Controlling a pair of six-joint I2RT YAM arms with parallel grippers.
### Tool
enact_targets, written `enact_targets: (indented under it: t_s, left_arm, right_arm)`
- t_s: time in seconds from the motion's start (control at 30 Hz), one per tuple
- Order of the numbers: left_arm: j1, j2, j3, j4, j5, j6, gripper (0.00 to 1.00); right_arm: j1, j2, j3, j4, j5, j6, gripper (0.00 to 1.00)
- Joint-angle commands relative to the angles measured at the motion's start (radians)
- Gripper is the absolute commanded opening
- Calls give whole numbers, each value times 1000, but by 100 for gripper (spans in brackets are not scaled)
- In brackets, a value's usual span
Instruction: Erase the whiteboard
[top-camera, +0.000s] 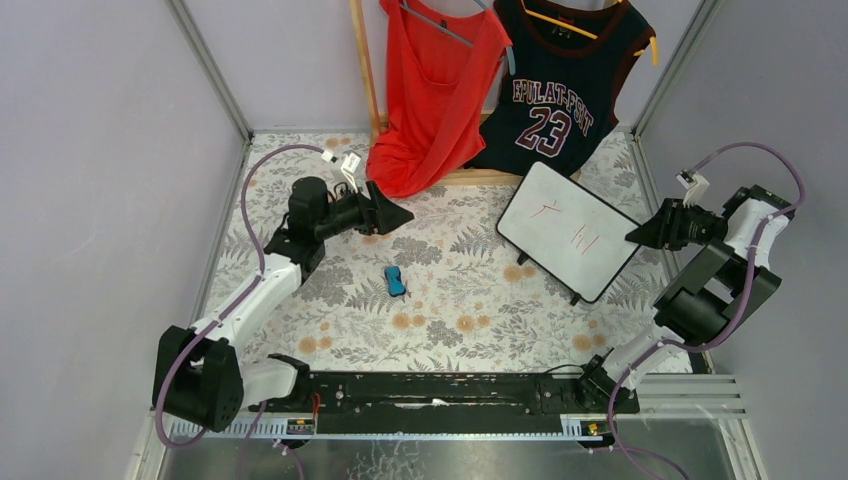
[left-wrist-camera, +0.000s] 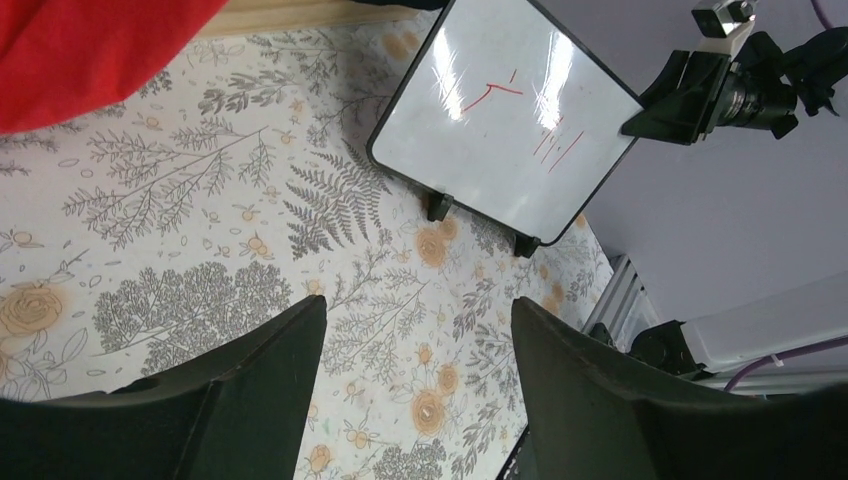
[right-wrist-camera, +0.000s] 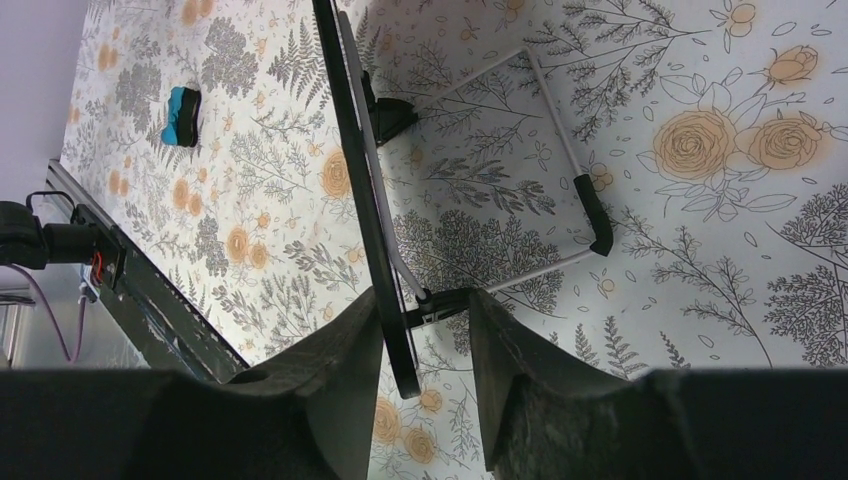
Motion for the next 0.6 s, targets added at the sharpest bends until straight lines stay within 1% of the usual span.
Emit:
enact_targets:
  t_s: [0.0, 0.07, 0.1, 0.2, 0.23, 0.57]
  left_arm:
    - [-13, -35, -28, 34, -14, -15, 67]
    - [-18, -42, -34, 33, -21, -15, 67]
    - [-21, -44, -38, 31, -23, -14, 67]
    - [-29, -49, -43, 23, -35, -7, 66]
    - [-33, -50, -45, 16, -43, -3, 66]
    - [-53, -61, -75, -2, -69, 8, 64]
  right_arm:
    - [11, -8, 24, -25, -47, -12, 41]
    - [11, -9, 27, -28, -45, -11, 33]
    - [11, -8, 29, -30, -43, -11, 26]
    - [11, -11, 35, -34, -32, -11, 2]
    - [11, -10, 39, -36, -29, -11, 0]
    - [11, -10, 61, -53, 20, -25, 0]
